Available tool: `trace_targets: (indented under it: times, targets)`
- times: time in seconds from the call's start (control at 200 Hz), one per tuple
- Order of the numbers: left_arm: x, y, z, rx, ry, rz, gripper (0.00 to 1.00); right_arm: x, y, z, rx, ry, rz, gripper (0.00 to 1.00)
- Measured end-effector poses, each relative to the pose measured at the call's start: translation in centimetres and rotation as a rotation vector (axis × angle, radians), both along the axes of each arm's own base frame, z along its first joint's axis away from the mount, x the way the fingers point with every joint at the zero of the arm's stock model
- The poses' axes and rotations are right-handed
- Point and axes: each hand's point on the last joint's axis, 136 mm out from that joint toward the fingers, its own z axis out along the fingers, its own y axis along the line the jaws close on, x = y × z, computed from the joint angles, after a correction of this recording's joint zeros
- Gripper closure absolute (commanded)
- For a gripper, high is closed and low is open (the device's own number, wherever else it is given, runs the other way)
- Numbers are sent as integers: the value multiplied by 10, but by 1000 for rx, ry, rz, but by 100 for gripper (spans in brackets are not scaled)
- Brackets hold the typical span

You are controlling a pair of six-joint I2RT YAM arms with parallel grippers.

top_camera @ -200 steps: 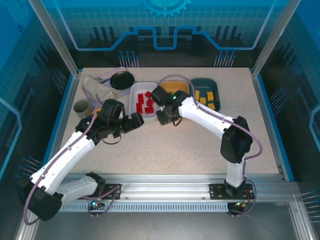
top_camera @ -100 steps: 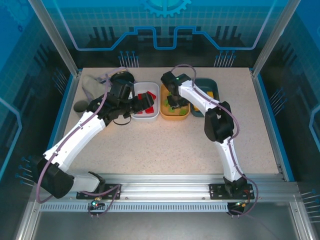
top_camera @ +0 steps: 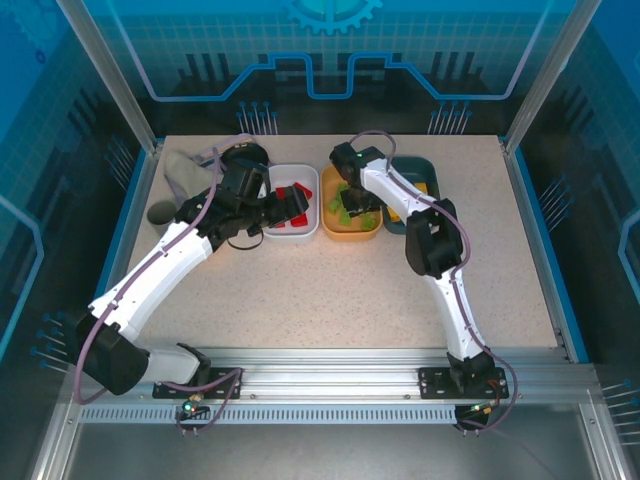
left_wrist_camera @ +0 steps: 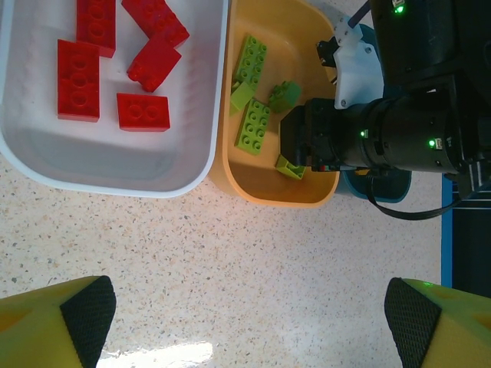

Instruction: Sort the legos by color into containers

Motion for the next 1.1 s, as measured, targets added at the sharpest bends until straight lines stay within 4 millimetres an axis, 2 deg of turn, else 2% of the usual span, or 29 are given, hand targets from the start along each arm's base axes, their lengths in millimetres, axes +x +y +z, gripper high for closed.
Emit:
trace_targets:
  times: [0.23,0.45,0.66,0.76,0.875,0.92,0.935,0.95,0.96,1.1]
  targets:
    - [-1,-3,0,0,0,-8,5,5,2,-9,-4,6,3,64]
    - [-3,-4,0,0,0,-13,5,7,4,-13,-8,11,8,39]
    - [-3,-3,-2,7,3,-9,5,12,12,3,9,-31,23,34]
    - [-3,-1,-1,12,0,-3,4,10,22,27,29,-77,43,33]
    - [-8,3,-2,25,6,4,1,-6,32,76,83,-174,68,29]
    - [-10,5,-3,30,9,6,1,-19,33,100,115,-232,81,22]
    - [-12,6,-4,31,10,6,1,-23,33,105,121,-244,86,17]
    - [-13,6,-5,34,11,3,1,-30,32,116,134,-274,87,5]
    - [-14,7,-5,36,12,2,1,-32,32,119,138,-284,95,1]
    - [-27,14,-11,69,24,-23,1,-97,16,185,268,-486,150,0]
